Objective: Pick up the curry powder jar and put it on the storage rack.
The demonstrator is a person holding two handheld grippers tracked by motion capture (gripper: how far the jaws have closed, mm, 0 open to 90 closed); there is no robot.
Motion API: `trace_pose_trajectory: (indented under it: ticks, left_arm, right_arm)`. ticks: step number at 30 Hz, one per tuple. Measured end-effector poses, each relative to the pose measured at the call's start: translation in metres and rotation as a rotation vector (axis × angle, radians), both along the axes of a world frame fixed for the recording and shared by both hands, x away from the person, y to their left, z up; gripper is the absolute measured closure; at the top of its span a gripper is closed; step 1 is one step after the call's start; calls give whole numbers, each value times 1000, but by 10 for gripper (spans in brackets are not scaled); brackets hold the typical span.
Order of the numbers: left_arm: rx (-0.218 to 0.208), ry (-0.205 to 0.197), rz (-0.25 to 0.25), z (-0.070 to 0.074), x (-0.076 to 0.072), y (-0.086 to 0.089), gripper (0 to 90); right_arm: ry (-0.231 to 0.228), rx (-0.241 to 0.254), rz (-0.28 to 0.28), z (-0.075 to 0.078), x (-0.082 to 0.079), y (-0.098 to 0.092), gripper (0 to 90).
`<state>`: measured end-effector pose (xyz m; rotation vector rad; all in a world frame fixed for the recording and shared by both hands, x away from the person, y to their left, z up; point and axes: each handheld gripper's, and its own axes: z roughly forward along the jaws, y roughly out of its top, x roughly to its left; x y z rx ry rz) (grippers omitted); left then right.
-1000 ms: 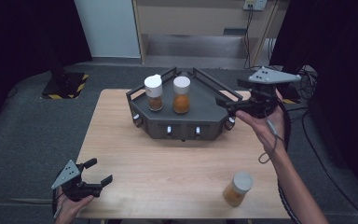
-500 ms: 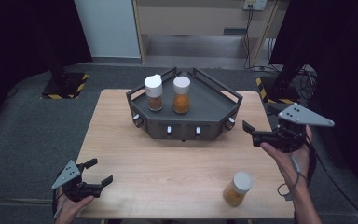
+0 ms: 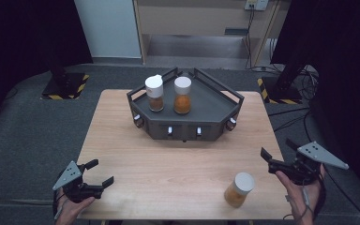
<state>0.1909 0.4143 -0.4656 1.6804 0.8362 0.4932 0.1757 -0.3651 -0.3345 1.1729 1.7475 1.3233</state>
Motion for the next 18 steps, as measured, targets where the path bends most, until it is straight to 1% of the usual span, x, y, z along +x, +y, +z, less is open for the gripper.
trace_pose_trajectory:
  ticks: [3,7,11,14,18]
  left_arm:
    - [6,-2,-1,1,0,0,15]
    - [9,-1,-1,1,0,0,15]
    - [10,1,-2,1,0,-1,15]
    - [11,1,-2,1,0,-1,15]
    - [8,0,-2,1,0,0,15]
  right_arm:
    - [-8,-18,-56,-16,-10,2,53]
    - [1,-45,-94,-34,-18,5,52]
    - [17,-22,-108,-49,-22,2,51]
    - [33,-33,-122,-57,-24,3,51]
    - [42,-35,-124,-65,-26,2,51]
